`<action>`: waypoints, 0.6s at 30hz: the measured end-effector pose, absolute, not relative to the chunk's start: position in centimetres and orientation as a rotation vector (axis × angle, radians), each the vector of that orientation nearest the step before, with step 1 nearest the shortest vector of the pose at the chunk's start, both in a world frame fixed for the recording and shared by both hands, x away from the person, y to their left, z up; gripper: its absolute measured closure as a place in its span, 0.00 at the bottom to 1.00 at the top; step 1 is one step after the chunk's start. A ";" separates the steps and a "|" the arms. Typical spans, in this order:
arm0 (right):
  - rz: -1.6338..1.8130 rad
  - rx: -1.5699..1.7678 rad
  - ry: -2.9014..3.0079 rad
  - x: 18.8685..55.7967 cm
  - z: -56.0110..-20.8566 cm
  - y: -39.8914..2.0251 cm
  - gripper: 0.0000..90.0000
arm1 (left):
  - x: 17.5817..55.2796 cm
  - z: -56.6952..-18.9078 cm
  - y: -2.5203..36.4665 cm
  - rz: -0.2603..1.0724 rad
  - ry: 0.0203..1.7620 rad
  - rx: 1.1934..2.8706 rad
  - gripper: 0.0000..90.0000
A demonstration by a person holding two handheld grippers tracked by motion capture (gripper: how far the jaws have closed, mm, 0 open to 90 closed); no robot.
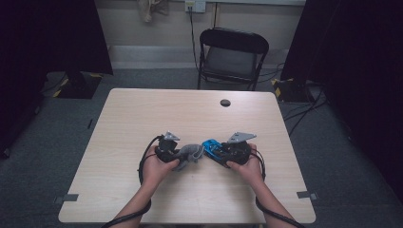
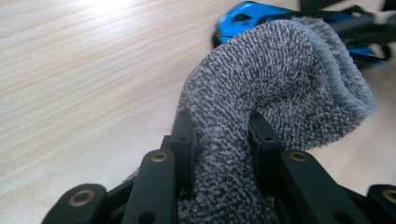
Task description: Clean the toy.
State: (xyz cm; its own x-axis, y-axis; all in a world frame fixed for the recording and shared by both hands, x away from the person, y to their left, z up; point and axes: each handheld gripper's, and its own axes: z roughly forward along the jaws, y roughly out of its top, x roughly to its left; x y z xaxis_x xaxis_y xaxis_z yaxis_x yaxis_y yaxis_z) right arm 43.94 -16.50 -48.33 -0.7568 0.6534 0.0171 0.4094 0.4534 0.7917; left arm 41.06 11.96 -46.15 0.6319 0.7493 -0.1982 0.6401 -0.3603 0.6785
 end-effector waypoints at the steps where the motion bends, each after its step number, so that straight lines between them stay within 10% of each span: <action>1: 1.198 0.911 2.418 43.9 -48.3 -16.5 0.56 | 40.7 -46.1 12.0 0.179 1.074 2.103 0.76; 18: 1.192 0.927 2.408 43.7 -48.3 -16.6 0.55 | 36.5 -47.8 11.1 0.102 0.939 2.182 0.75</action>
